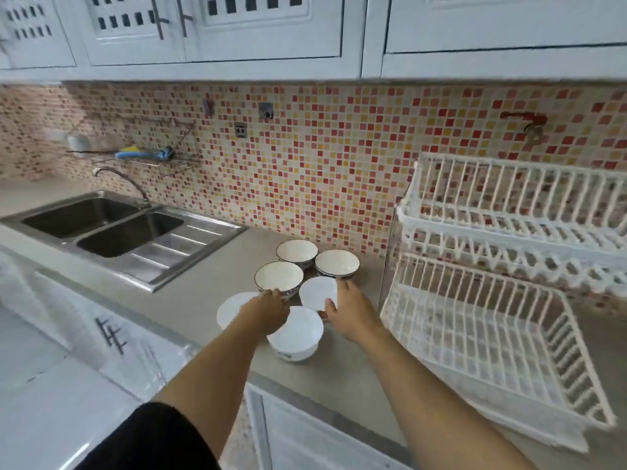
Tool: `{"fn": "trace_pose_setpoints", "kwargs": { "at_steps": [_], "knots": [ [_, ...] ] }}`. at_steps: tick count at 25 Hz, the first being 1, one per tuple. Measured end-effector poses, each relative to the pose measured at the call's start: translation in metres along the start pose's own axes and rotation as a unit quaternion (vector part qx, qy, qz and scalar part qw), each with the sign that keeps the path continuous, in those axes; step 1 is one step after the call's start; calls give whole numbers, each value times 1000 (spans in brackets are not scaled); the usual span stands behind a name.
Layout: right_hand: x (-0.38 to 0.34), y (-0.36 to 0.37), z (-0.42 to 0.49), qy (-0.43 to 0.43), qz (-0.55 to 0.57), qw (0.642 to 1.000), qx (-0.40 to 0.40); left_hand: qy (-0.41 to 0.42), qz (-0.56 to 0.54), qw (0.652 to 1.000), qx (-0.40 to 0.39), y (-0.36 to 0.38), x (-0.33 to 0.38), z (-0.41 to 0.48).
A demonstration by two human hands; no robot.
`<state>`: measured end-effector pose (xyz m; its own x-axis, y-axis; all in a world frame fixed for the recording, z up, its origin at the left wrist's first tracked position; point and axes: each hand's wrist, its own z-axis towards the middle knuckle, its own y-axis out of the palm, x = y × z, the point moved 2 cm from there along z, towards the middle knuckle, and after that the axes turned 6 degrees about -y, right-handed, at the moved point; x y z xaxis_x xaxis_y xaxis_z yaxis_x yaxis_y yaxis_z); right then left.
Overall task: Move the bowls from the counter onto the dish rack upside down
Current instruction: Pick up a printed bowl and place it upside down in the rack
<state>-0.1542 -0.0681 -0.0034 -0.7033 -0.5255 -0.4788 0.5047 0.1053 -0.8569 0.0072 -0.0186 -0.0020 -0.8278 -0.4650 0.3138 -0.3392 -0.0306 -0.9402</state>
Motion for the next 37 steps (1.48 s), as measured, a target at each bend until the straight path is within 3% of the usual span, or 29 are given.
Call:
{"fn": "trace_pose_setpoints", "kwargs": {
  "at_steps": [3,7,9,12,17,23,27,30,34,37],
  "knots": [
    [27,58,2,112,45,992,-45,-66,-2,997,-29,38,-30,16],
    [50,127,11,263,146,952,-49,-57,-12,998,-22,86,-48,35],
    [54,155,20,317,198,927,-40,-85,-58,995,-19,101,-55,49],
    [58,190,21,342,276,897,-43,-52,-82,995,-28,123,-59,61],
    [63,183,9,267,326,907,21,-1,-195,981,6,118,-51,59],
    [13,52,35,81,241,948,190,64,-435,897,40,2,-3,67],
    [-43,-59,48,-18,293,916,274,166,-551,815,65,-92,51,58],
    [-57,-134,42,-68,317,890,321,224,-610,760,19,-142,95,40],
    [-36,-230,15,-126,321,891,297,331,-540,773,-47,-181,161,23],
    [2,-284,-2,-120,301,907,269,362,-483,794,-73,-186,216,16]
  ]
}}
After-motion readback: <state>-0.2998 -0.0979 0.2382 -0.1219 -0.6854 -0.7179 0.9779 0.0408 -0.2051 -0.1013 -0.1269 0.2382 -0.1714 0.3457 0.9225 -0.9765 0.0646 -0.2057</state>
